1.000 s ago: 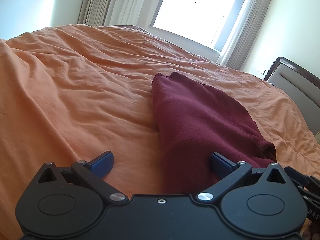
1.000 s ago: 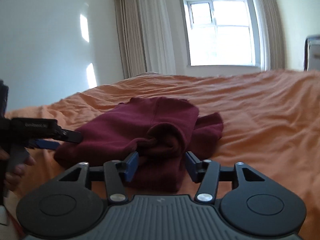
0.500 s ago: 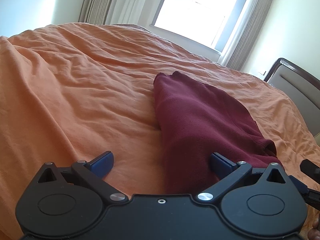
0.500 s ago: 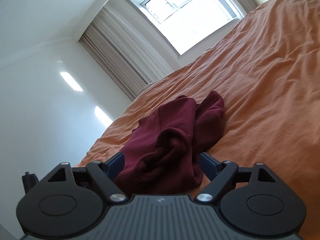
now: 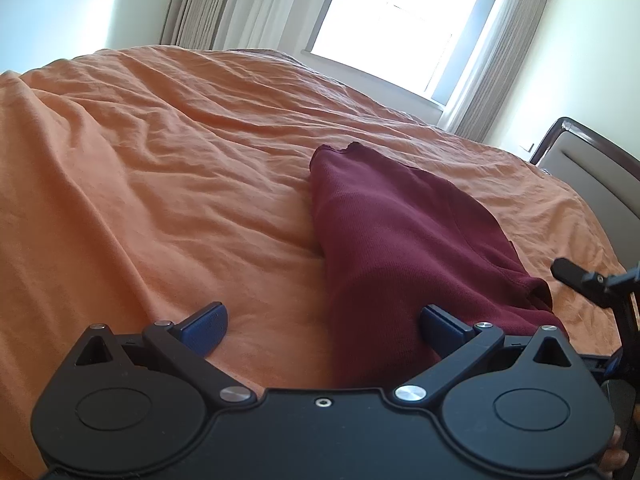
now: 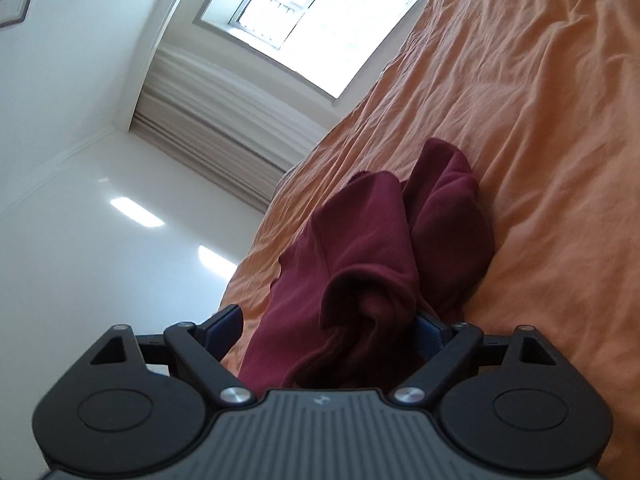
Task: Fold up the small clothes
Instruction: 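Fold the held end over onto the sweater and open the right gripper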
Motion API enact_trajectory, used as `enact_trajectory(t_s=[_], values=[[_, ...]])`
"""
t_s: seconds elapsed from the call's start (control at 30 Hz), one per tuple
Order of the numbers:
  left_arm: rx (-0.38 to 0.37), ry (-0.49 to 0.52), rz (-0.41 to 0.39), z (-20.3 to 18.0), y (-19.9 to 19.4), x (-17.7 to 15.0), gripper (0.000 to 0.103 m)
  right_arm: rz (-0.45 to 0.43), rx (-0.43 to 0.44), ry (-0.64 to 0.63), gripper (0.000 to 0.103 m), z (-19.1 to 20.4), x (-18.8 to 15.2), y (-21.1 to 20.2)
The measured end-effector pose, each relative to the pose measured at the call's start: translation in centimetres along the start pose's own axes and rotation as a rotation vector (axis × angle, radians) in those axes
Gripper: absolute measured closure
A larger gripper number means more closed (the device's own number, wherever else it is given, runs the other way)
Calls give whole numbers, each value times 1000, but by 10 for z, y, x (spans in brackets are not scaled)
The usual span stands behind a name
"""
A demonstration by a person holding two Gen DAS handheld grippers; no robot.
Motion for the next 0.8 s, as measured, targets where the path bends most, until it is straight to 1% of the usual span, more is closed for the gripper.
enact_trajectory(t_s=[0.07, 0.1, 0.13, 0.17, 0.2, 0.23, 0.27, 0.33, 0.4, 0.53, 0.63, 0.7, 0.8], values=[[7, 6, -1, -1, 0, 0, 1, -35, -17, 12, 11, 1, 0, 10], [9, 5, -3, -1, 0, 0, 1, -50, -28, 13, 12, 1, 1, 15], [10, 3, -4, -1, 0, 0, 1, -63, -40, 7, 22, 2, 2, 19], [9, -1, -5, -1, 1, 0, 1, -75, -63, -15, 32, 1, 3, 21], [8, -7, -6, -1, 1, 0, 1, -80, -90, -47, 60, 3, 3, 23], [3, -16, -9, -1, 1, 1, 1, -81, -120, -78, 81, 3, 2, 28], [-4, -29, -14, 0, 2, 2, 1, -81, -135, -94, 81, 2, 2, 31], [-30, -53, -15, -2, 4, 2, 1, -83, -131, -130, 85, 3, 3, 32], [-62, -66, -9, -6, 6, 2, 1, -104, -129, -187, 87, 7, 9, 27], [-106, -89, 10, -18, 10, 3, 1, -161, -105, -253, 87, 15, 28, 17], [-140, -85, 14, -30, 12, 4, 1, -193, -108, -283, 87, 16, 41, 6], [-158, -93, 22, -34, 13, 2, 1, -184, -130, -290, 87, 6, 45, 4], [-151, -95, 49, -33, 18, -4, 1, -135, -170, -277, 87, -13, 36, 7]])
Point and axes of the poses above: each gripper's, at about its wrist camera, not at the fingertips, and y roughly the way its jaws point, z to its left, x to its top, the point moved 8 cm from there along y, roughly the way its jaws point, and after that the axes turned 14 degrees about -z, right-handed, at the moved point
